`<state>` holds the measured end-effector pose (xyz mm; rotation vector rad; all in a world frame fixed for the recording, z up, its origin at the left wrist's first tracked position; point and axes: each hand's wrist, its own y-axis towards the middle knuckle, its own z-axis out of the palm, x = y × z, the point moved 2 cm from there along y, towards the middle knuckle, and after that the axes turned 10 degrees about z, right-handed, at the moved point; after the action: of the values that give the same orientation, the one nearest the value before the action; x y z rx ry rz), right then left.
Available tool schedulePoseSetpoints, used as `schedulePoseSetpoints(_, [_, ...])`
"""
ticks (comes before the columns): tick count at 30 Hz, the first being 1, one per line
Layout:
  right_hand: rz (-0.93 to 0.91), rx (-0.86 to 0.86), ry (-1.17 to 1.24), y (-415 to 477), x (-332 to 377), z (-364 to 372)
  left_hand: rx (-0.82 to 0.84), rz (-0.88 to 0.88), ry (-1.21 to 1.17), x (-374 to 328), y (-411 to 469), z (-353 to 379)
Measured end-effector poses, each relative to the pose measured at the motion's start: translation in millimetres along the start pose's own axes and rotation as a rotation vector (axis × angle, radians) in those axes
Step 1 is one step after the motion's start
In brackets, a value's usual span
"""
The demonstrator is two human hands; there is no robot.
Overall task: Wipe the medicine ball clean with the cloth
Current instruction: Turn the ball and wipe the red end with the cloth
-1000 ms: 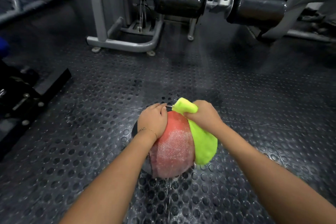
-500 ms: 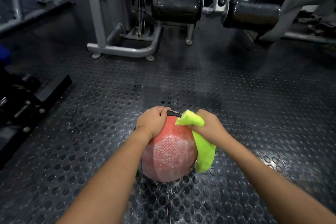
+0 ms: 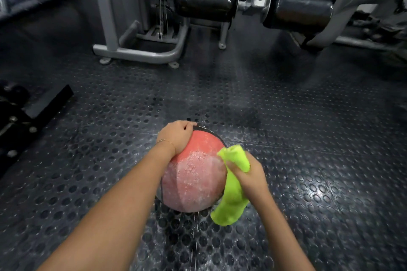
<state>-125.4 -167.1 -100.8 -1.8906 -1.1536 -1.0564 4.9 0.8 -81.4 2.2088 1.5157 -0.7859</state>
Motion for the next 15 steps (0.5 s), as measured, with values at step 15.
schedulePoseSetpoints(15, [0.034,0.052,-0.077,42.6,13.7,-5.3,-0.102,0.132,0.254,-11.8,-12.1,0.1])
